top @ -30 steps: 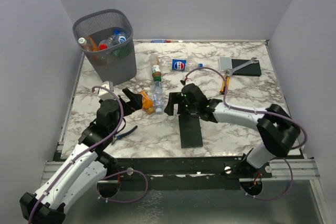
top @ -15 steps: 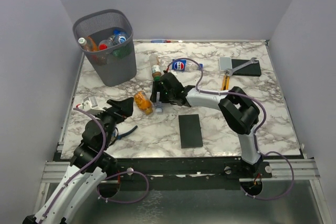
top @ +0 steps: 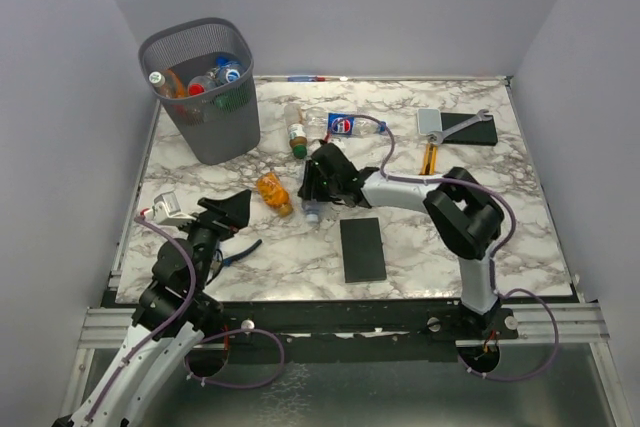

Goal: Put the plastic bottles in the bin
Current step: Pick up the plastic bottle at the center of the board.

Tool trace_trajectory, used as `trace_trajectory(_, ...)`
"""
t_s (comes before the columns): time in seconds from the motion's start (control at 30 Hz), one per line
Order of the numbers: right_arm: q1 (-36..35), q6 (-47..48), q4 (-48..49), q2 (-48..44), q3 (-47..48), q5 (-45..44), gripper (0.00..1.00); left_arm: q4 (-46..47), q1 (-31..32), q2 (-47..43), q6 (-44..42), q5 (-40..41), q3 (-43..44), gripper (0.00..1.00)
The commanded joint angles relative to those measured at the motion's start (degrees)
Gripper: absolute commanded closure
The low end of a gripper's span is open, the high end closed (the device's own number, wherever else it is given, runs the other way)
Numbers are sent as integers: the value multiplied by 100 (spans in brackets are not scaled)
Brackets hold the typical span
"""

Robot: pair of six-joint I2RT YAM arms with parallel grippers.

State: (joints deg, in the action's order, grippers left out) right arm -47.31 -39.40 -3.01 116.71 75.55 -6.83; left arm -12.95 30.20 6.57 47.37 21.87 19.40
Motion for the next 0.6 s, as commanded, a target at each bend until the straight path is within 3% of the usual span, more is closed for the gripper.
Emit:
trace_trajectory(0.0, 27, 182, -75, -1114, -1169, -164, 59, 120, 13, -117, 0, -90, -140, 1)
trace_trajectory(0.17, 22, 132, 438, -3324, -2611, -213, 61, 1184, 18, 369, 96, -1224, -444, 1)
trace_trajectory(0.33, 37, -407, 627, -5098, -3662, -467, 62, 3349, 30, 2070, 654, -2968, -750, 1)
trace_trajectory(0.47, 63, -874, 1770, -6329, -4619, -576, 62, 4811, 173, 3511, 722, -4137, -532, 1)
trace_trajectory(0.57, 64, -1173, 2866, -6948, -5276, -693, 63, 5401, 595, 4005, 520, -4277, -219, 1)
